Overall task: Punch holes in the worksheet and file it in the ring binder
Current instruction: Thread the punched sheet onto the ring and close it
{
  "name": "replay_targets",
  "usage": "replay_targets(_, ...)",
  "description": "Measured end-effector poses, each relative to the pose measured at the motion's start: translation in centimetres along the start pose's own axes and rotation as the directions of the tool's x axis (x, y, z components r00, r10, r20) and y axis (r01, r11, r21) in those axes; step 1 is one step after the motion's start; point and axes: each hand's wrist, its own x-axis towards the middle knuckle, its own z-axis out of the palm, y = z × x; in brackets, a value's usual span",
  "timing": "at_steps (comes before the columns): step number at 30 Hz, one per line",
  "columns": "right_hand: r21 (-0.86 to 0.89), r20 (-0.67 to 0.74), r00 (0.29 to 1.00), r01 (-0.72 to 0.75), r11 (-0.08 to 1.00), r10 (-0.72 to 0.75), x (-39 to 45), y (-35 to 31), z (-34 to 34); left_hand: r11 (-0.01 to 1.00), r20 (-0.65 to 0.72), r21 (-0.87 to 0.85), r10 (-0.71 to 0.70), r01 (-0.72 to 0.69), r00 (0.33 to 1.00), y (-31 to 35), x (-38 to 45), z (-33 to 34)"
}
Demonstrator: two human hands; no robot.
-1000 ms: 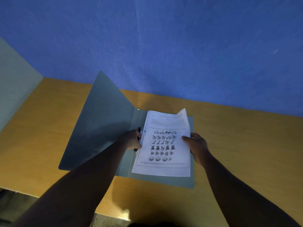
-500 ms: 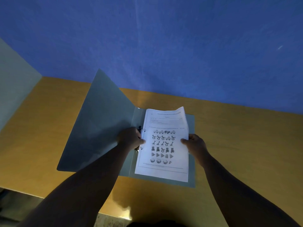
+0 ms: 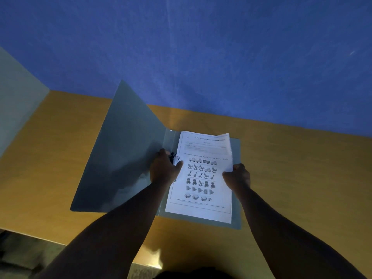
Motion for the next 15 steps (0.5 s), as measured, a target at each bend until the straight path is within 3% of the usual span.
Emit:
replay_targets(6,-0.174,-0.13,0.983,0.106,0.979,-0.129,-1.2,-1.3,1.2,0.996,-0.082,-0.084,-0.035,0.028,0.996,0.6,0.1,0.2)
replay_targets(11,-0.015,0.133,0.947,0.296,0.955,-0.291,-1.7,-3.4,3.4,0.997,-0.1,-0.075,-0.033,0.026,0.994,0.3,0.4,0.5)
replay_targets(15,-0.052,0.307,0.865,0.43,0.901,-0.396,-2.5,-5.5,5.4,0.998,-0.105,-0.055,-0.016,0.01,0.994,-0.2,0.7,0.8)
